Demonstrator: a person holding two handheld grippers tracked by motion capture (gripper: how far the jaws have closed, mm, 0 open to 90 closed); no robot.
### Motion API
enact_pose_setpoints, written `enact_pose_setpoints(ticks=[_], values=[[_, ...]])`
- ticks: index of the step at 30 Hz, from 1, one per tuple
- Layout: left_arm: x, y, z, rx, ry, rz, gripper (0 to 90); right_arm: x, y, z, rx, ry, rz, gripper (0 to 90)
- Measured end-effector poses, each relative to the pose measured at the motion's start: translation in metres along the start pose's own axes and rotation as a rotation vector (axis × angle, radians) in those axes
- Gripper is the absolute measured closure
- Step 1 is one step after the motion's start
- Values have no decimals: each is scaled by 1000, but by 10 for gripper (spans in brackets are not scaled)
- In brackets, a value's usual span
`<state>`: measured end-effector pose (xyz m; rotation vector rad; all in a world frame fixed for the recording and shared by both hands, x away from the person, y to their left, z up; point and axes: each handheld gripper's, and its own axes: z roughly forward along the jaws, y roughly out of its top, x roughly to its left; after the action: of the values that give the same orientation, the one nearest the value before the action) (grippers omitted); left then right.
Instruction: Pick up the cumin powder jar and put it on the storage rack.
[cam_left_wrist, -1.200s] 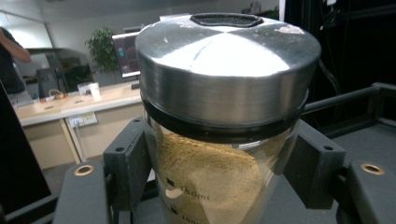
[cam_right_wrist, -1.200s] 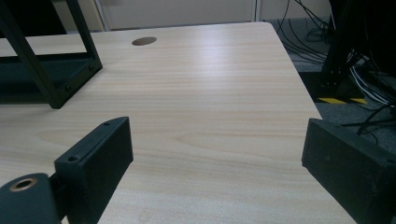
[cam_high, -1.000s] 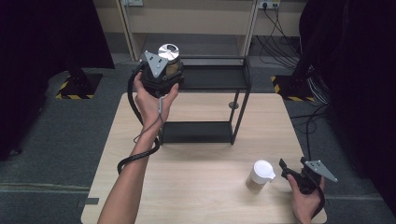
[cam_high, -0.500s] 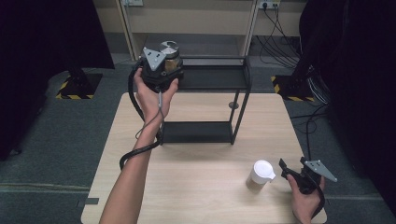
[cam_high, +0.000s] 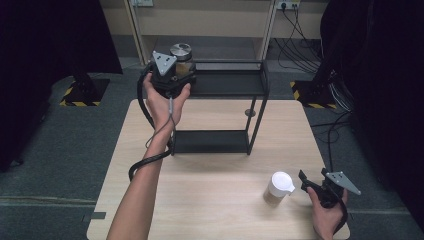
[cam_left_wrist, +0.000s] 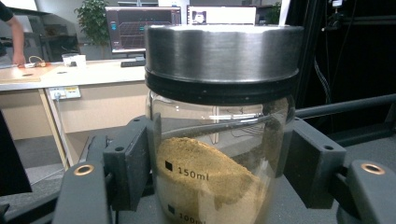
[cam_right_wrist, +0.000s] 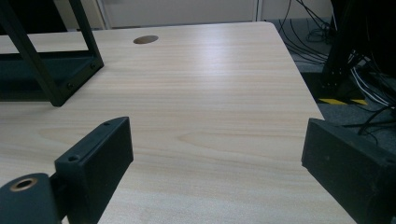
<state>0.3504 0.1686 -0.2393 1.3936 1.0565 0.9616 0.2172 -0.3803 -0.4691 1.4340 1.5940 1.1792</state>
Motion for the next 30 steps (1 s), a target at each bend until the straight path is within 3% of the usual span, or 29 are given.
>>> enact_pose_setpoints(ticks=[2,3,7,10,15,25,30], values=[[-1,-1,-1,-6,6,-1,294,0,0,0,0,0,0,91],[-2,-2,-2,-12,8,0,227,0,0,0,1,0,0,91],[-6,-8,-9,-56,13,2,155,-1,0,0,2,2,1,91],[-13,-11,-13,-71,30,23,38,-1,1,0,3,2,0,91],[-16,-19,-22,-103,33,39,12,-1,1,0,3,3,2,91],[-18,-26,-40,-117,34,68,3,-1,1,0,4,4,1,91],[-22,-41,-53,-130,17,67,3,-1,1,0,4,3,-1,91]])
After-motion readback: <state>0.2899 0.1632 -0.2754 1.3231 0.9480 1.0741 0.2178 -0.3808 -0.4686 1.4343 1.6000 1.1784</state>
